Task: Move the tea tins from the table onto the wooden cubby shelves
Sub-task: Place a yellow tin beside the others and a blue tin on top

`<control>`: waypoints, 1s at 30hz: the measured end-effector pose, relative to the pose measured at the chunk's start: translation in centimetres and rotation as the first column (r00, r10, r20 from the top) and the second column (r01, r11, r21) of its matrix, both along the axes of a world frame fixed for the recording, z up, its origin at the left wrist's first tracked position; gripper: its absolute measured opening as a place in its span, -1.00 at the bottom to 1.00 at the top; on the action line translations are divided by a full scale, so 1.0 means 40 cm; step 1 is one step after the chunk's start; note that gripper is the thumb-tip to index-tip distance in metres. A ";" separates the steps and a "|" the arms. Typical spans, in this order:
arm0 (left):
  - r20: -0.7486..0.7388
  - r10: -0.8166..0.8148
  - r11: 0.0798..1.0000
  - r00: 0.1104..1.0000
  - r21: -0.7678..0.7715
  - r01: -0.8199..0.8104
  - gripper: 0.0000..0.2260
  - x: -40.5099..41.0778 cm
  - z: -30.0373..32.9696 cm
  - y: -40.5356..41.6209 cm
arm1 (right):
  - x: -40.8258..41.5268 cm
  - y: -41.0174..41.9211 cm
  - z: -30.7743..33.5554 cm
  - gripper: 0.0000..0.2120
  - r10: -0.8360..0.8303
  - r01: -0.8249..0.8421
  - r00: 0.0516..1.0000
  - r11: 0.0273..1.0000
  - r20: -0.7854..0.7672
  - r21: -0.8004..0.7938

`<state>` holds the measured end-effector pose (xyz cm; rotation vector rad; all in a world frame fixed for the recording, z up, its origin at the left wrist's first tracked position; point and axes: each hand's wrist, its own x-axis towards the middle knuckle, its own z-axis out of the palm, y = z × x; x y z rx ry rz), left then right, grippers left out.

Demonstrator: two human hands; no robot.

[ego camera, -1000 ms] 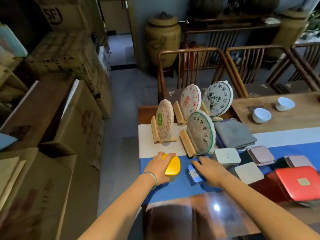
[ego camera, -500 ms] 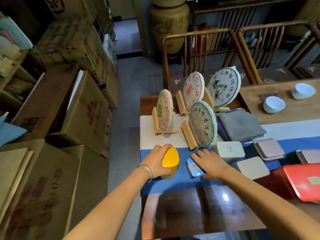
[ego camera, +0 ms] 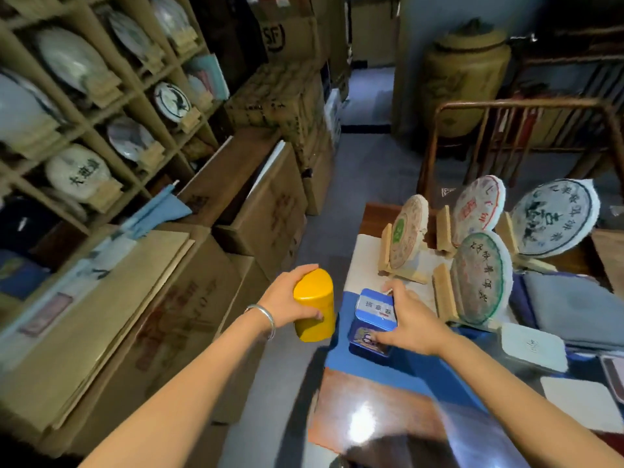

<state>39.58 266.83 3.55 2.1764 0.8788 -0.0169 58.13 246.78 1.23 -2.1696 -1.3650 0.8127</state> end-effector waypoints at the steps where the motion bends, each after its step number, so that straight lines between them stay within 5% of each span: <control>1: 0.022 0.051 0.999 0.998 -0.008 -0.051 -0.16 -0.038 0.019 0.011 | -0.015 0.024 0.010 -0.31 0.023 -0.022 0.999 0.999 -0.024 0.030; 10: 0.176 0.401 0.914 0.899 -0.011 -0.405 -0.17 -0.459 0.206 0.039 | -0.265 0.278 0.153 -0.41 0.279 -0.271 0.960 0.917 0.016 0.294; 16: 0.287 0.648 0.744 0.706 -0.042 -0.666 -0.19 -0.829 0.297 -0.021 | -0.583 0.409 0.259 -0.40 0.420 -0.372 0.907 0.839 -0.037 0.397; 30: 0.408 0.819 0.450 0.403 -0.021 -0.893 -0.33 -1.677 0.507 -0.243 | -1.452 0.494 0.467 -0.42 0.786 -0.709 0.618 0.544 0.024 0.449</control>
